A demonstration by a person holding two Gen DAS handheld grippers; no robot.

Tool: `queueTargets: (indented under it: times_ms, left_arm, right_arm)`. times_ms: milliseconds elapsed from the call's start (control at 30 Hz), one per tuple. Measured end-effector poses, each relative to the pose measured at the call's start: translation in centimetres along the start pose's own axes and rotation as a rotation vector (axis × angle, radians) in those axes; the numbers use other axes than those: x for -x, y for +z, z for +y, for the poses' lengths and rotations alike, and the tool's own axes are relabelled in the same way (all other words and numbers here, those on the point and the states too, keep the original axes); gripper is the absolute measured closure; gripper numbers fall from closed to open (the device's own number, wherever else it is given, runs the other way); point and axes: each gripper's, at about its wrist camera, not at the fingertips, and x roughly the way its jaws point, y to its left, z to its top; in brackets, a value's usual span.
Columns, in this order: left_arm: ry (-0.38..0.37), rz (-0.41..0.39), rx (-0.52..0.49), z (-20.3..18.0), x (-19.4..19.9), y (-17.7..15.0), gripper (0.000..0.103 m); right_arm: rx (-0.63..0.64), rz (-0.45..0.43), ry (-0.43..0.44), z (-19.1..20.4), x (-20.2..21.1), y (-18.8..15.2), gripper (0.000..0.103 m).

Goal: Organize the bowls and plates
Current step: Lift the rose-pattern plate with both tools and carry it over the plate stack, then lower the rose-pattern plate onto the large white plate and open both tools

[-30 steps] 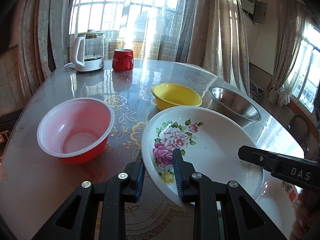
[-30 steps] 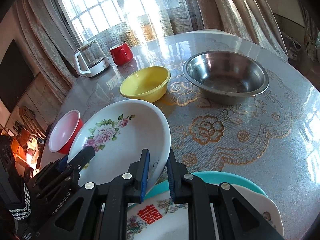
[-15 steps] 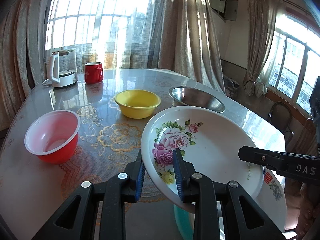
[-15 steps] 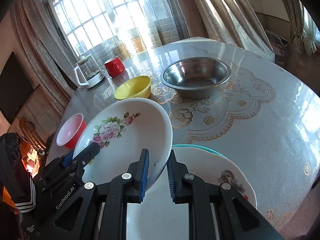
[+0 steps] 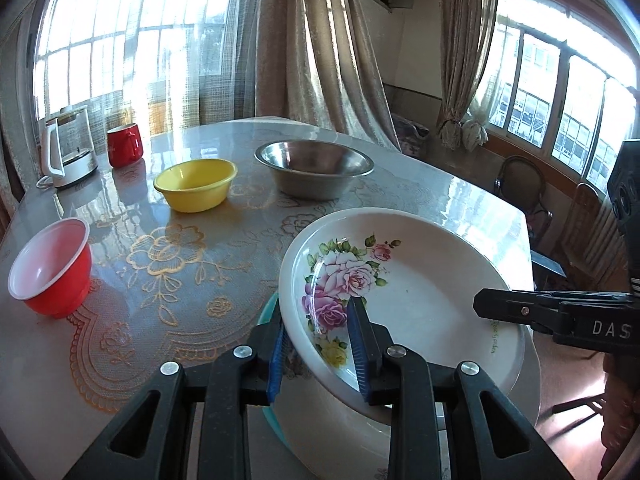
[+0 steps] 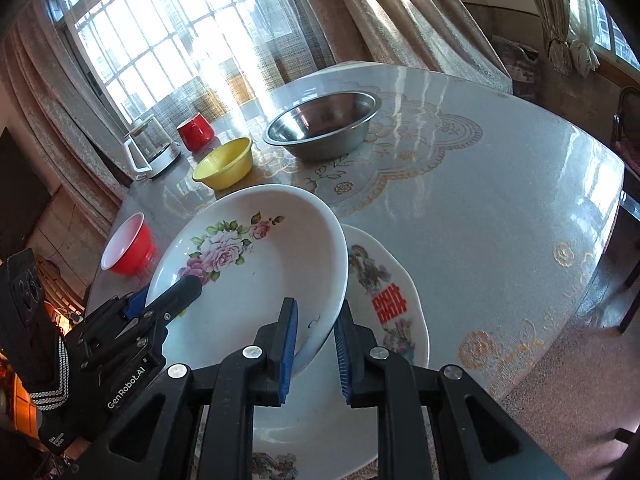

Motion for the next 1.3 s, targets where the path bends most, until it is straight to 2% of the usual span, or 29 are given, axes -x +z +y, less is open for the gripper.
queueTargets:
  times_ms: [200, 333, 767, 1167, 1300]
  left_arm:
    - [0.001, 0.042, -0.058, -1.5, -0.2, -1.1, 0.074]
    - [-0.016, 0.053, -0.048, -1.4, 0.1, -1.2, 0.073]
    - [-0.002, 0.066, -0.028, -1.3, 0.6, -1.3, 0.073]
    - [0.056, 0.092, -0.041, -2.1, 0.7, -1.4, 0.071]
    - [0.092, 0.100, -0.091, -2.8, 0.6, -1.6, 0.071]
  right_arm:
    - [-0.025, 0.042, -0.035, -1.0, -0.2, -1.7, 0.082]
    - [-0.021, 0.042, -0.041, -1.1, 0.2, -2.2, 0.081]
    - [0.130, 0.084, -0.172, 1.5, -0.2, -2.3, 0.075]
    - [0.212, 0.101, -0.229, 2.2, -0.3, -2.4, 0.070]
    - [0.240, 0.104, -0.232, 2.5, -0.3, -2.5, 0.069]
